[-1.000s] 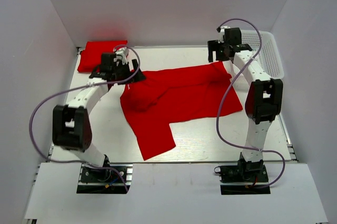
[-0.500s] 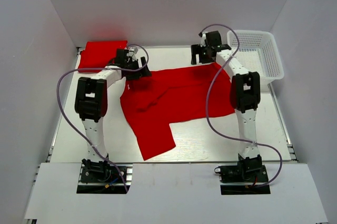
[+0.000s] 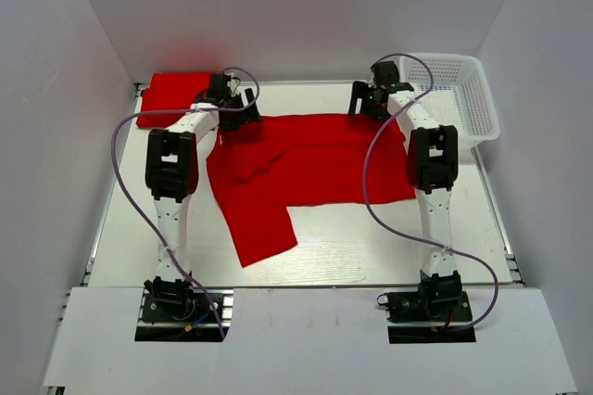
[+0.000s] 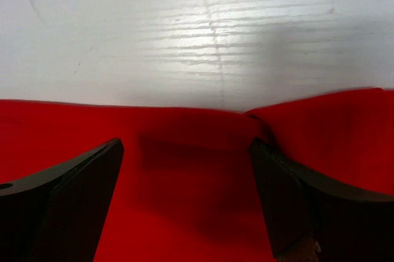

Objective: Fold and stack the t-shirts
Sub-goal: Fold the flattened tshirt in 1/3 of the way, then grap the side of the flattened tshirt closest away from the robot with both arms

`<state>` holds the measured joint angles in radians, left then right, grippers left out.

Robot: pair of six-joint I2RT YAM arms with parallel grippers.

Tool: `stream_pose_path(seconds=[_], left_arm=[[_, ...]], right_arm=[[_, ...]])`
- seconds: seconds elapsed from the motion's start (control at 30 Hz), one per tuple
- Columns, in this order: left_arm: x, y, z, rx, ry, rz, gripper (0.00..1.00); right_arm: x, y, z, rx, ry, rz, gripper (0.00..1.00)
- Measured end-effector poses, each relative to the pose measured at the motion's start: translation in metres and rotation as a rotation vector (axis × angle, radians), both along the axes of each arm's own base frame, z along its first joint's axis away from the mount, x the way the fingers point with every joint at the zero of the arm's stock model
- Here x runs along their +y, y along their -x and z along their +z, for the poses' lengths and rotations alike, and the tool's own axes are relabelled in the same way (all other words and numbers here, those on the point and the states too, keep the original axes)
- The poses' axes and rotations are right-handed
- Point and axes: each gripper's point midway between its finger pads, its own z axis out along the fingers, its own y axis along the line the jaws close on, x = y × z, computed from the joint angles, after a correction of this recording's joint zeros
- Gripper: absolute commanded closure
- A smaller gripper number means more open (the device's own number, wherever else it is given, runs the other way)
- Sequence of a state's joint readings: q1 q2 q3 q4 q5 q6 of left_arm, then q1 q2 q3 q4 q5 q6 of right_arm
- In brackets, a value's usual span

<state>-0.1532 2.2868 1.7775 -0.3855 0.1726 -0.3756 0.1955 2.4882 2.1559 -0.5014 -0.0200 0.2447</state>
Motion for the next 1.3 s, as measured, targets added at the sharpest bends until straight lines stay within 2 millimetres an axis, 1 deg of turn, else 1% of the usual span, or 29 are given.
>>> stream_pose_path(seconds=[0.03,0.07,0.2,0.3,0.43,0.57,0.63,0.67,0.73,0.83,0.9,0.97,1.0,1.03,1.07,1.13,1.2,1.23,1.3], left_arm=[[-0.002,-0.013,0.001,-0.019,0.002,0.000,0.00],[-0.002,-0.017,0.001,-0.025,0.003,0.000,0.00],[-0.010,-0.049,0.003,-0.075,0.018,-0.031,0.00],[-0.018,-0.067,0.005,-0.121,0.038,-0.069,0.00],[-0.025,-0.075,0.007,-0.159,0.059,-0.129,0.00],[-0.030,-0.079,0.011,-0.188,0.044,-0.184,0.00],[-0.031,-0.082,0.016,-0.206,0.028,-0.204,0.00],[-0.031,-0.083,0.021,-0.217,0.021,-0.213,0.00],[-0.030,-0.087,0.031,-0.246,-0.002,-0.227,0.00],[-0.027,-0.085,0.049,-0.272,-0.048,-0.250,0.00],[-0.025,-0.080,0.067,-0.288,-0.091,-0.270,0.00],[-0.022,-0.069,0.089,-0.301,-0.140,-0.286,0.00],[-0.021,-0.063,0.102,-0.313,-0.167,-0.294,0.00],[-0.021,-0.053,0.114,-0.319,-0.199,-0.301,0.00],[-0.024,-0.042,0.123,-0.317,-0.222,-0.314,0.00],[-0.033,-0.014,0.137,-0.313,-0.270,-0.341,0.00],[-0.049,0.019,0.141,-0.294,-0.308,-0.377,0.00],[-0.057,0.038,0.138,-0.284,-0.327,-0.395,0.00],[-0.071,0.073,0.125,-0.239,-0.355,-0.435,0.00]], right_arm=[[-0.003,-0.002,0.001,0.002,-0.019,-0.012,0.10],[-0.006,-0.004,0.002,0.003,-0.037,-0.023,0.10],[-0.016,-0.013,0.003,-0.004,-0.079,-0.049,0.10],[-0.019,-0.017,0.004,-0.012,-0.086,-0.053,0.10],[-0.020,-0.018,0.004,-0.021,-0.067,-0.031,0.10],[-0.020,-0.018,0.004,-0.039,-0.021,0.022,0.10],[-0.018,-0.017,0.009,-0.054,0.007,0.054,0.10],[-0.017,-0.018,0.013,-0.065,0.020,0.067,0.10],[-0.016,-0.017,0.029,-0.098,0.049,0.098,0.10],[-0.007,-0.014,0.069,-0.168,0.078,0.148,0.10],[0.002,-0.008,0.103,-0.224,0.094,0.180,0.10],[0.010,0.003,0.135,-0.272,0.101,0.201,0.10],[0.013,0.010,0.149,-0.293,0.102,0.207,0.10],[0.018,0.022,0.162,-0.305,0.096,0.213,0.10],[0.020,0.032,0.170,-0.312,0.093,0.214,0.10],[0.019,0.059,0.175,-0.298,0.086,0.198,0.10],[0.011,0.080,0.174,-0.277,0.082,0.162,0.10],[0.006,0.089,0.170,-0.262,0.081,0.138,0.10],[-0.008,0.110,0.157,-0.218,0.091,0.091,0.10]])
